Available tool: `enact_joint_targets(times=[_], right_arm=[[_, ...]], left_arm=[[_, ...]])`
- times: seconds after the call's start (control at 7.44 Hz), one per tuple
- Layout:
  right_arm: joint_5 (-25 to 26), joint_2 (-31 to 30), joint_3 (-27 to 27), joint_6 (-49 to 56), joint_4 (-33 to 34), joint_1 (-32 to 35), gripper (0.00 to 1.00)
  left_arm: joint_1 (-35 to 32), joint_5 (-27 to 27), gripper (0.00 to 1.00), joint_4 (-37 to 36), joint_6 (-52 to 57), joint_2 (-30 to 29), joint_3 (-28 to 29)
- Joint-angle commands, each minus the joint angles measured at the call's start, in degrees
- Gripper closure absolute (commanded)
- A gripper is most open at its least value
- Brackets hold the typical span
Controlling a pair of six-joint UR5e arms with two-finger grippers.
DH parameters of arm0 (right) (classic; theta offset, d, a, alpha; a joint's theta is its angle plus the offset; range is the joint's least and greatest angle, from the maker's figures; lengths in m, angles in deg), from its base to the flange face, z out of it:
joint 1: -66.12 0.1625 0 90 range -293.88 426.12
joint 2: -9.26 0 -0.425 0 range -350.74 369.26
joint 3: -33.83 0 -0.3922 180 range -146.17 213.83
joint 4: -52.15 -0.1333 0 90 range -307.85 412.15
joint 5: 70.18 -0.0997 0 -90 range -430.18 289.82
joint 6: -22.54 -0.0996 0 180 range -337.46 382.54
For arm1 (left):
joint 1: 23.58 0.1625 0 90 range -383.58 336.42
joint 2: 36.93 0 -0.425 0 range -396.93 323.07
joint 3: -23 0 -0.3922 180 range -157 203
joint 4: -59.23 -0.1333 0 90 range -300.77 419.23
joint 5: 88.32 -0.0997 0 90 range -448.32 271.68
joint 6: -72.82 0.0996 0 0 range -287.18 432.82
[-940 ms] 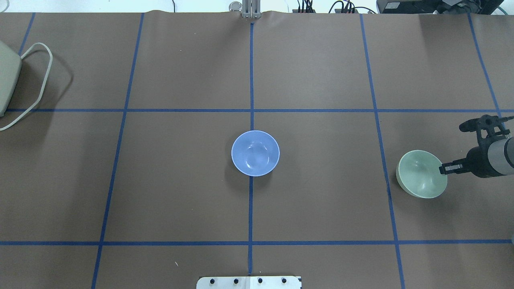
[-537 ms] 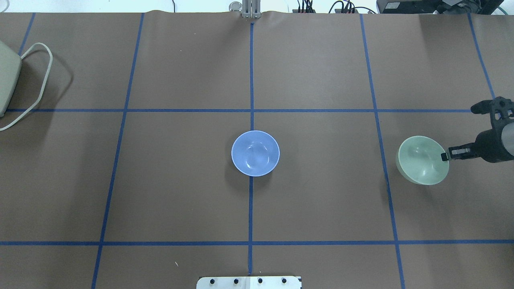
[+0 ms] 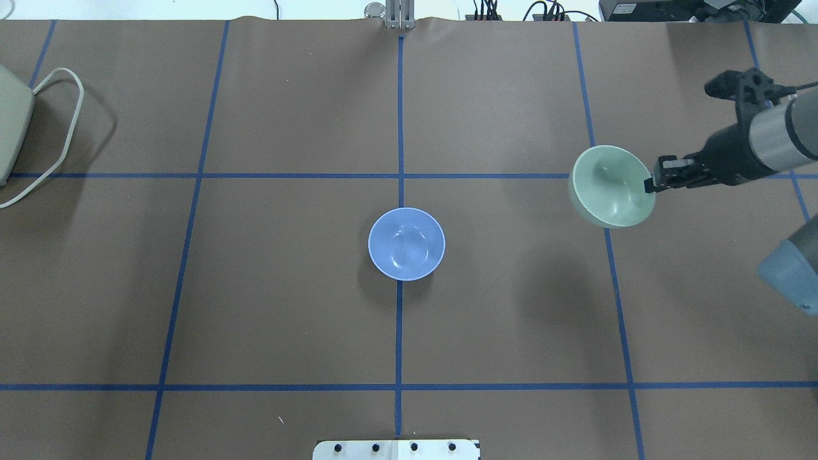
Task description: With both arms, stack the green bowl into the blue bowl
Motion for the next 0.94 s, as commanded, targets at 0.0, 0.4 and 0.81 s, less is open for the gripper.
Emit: enact_joint_targets(times=[0.0,0.4,0.81], right_arm=[[5.5,13.8,0.7,-11.0,13.3,-8.0,1.00],[20.7,26.3,-5.0,-22.9,22.7,-21.9,1.00],[26.6,28.8,-11.3,-24.7,22.0,-27.2,1.00]], left_arm=[[0.2,0.0,0.01,1.3,-0.8,0.6,-0.4],[0.2,-0.3,0.01,1.9,-0.7,0.6,-0.1],[0.2,-0.3,0.01,1.9,-0.8,0.6,-0.2]])
